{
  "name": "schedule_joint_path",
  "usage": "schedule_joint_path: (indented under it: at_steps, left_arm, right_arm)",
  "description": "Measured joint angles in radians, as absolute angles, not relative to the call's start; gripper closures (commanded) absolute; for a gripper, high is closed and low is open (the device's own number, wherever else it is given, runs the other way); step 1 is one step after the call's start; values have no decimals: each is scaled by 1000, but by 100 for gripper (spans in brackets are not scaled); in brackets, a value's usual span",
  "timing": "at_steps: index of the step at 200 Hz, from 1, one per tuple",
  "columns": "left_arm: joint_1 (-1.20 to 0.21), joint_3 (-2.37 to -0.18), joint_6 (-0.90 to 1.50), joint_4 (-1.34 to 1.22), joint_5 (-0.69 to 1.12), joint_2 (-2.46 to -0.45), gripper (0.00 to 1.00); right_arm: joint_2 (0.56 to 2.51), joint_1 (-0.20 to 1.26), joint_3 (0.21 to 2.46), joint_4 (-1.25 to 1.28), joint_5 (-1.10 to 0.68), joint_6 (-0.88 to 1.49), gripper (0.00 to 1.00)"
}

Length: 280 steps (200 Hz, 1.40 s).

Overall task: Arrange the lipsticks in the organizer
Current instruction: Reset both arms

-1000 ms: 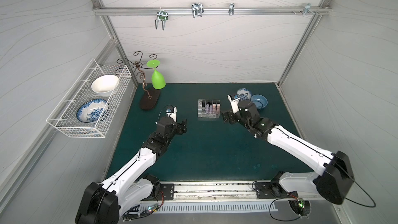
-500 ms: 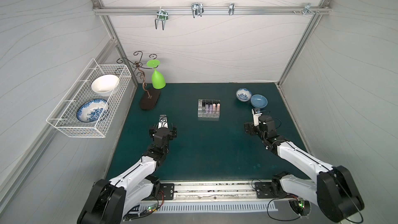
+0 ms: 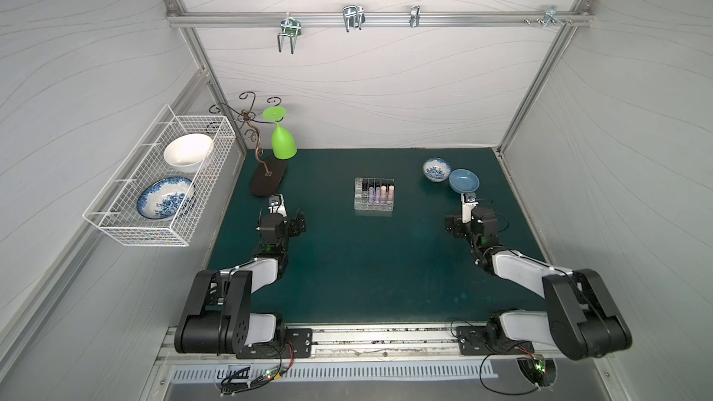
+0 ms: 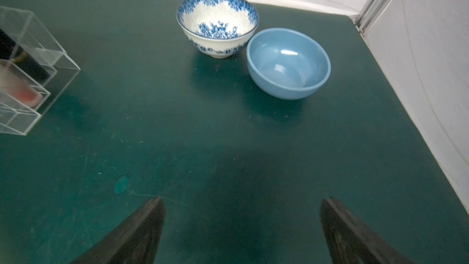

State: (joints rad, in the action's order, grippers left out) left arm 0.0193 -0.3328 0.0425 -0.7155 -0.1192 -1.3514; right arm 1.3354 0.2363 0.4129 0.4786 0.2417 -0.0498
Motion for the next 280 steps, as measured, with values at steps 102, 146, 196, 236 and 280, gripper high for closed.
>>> schedule_joint_path:
  at_steps: [102,146,196,236,280]
  left_arm:
    - [81,-338,81,-858,-28,-1542,0]
    - [80,-381,70,-839,6,-1542,0]
    - [62,-392,51,-811,16,-1543,0]
    - [62,-392,46,-805,16,-1543,0]
    - [62,-392,44,-805,16,-1543,0]
  right_arm:
    - [1551,145,421,755,162,-42,1]
    - [1565,134,421,778,151,-23,1]
    - [1565,125,421,778,134,-15,1]
    - [1565,124,422,778,129,-15,1]
    - [1565,123,422,781,86,-24,1]
